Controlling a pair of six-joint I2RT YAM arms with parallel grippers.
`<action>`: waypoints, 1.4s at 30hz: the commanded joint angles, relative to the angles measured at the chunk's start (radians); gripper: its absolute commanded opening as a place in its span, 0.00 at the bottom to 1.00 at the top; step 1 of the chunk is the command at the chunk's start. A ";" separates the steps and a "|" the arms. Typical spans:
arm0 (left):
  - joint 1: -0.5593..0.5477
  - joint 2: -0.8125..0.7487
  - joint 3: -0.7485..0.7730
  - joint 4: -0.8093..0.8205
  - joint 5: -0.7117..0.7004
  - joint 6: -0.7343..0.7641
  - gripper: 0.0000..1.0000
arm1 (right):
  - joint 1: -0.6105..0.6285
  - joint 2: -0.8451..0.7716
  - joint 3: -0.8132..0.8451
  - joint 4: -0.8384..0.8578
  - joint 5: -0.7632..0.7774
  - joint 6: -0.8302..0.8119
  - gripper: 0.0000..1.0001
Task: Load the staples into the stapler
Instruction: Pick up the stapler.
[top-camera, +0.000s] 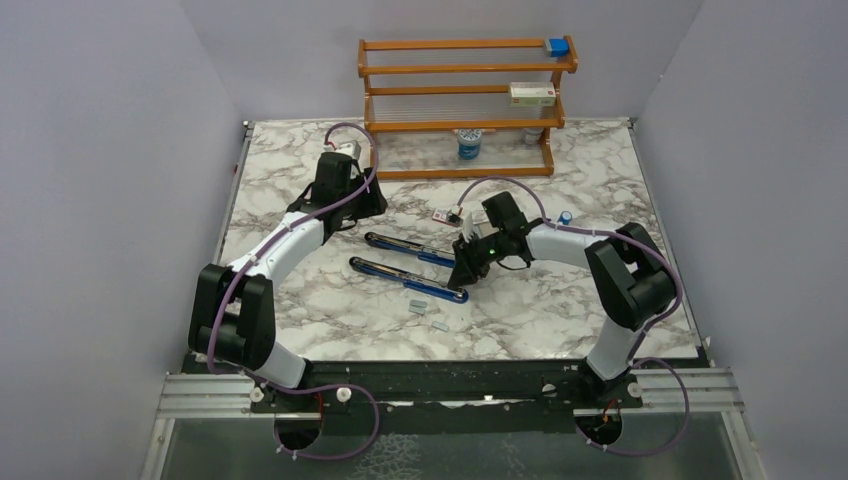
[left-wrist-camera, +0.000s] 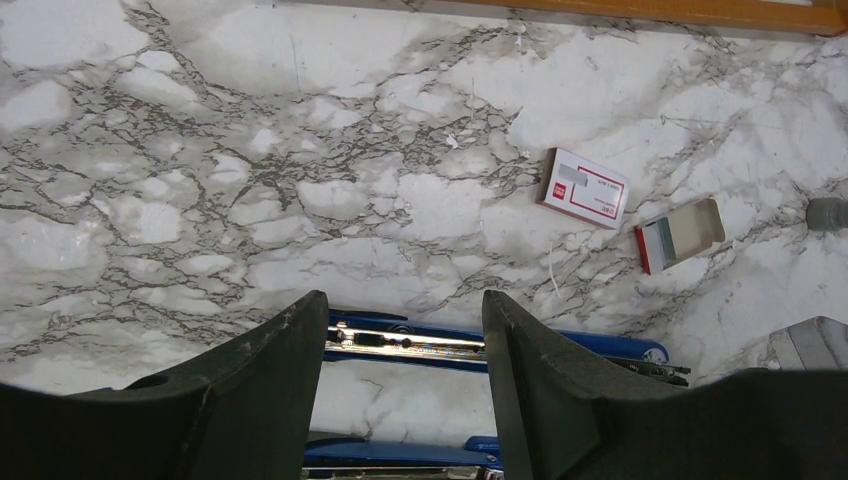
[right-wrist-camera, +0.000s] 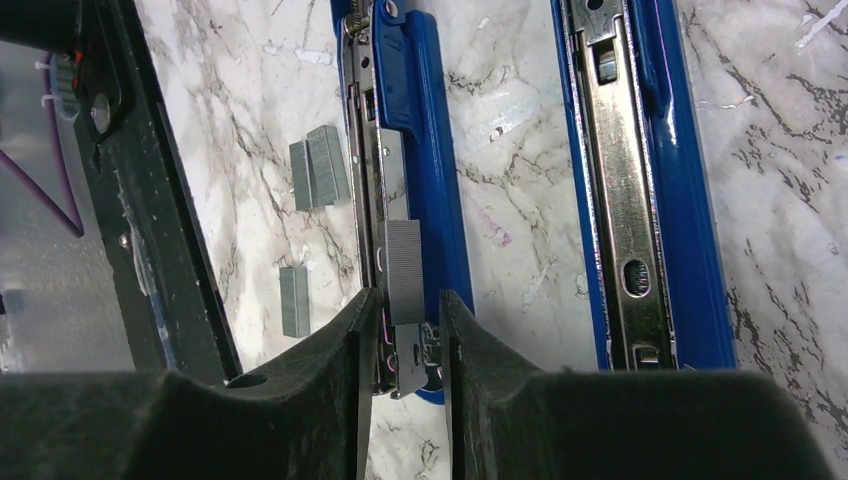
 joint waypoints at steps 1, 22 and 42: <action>-0.006 0.005 0.026 -0.006 0.009 0.005 0.61 | -0.008 0.020 -0.008 0.006 -0.019 0.001 0.30; -0.007 -0.001 0.021 -0.007 -0.002 0.015 0.61 | -0.008 -0.060 0.022 0.009 -0.022 -0.020 0.13; -0.007 -0.149 -0.087 -0.010 -0.140 0.036 0.71 | 0.110 -0.335 -0.155 0.206 0.326 -0.058 0.10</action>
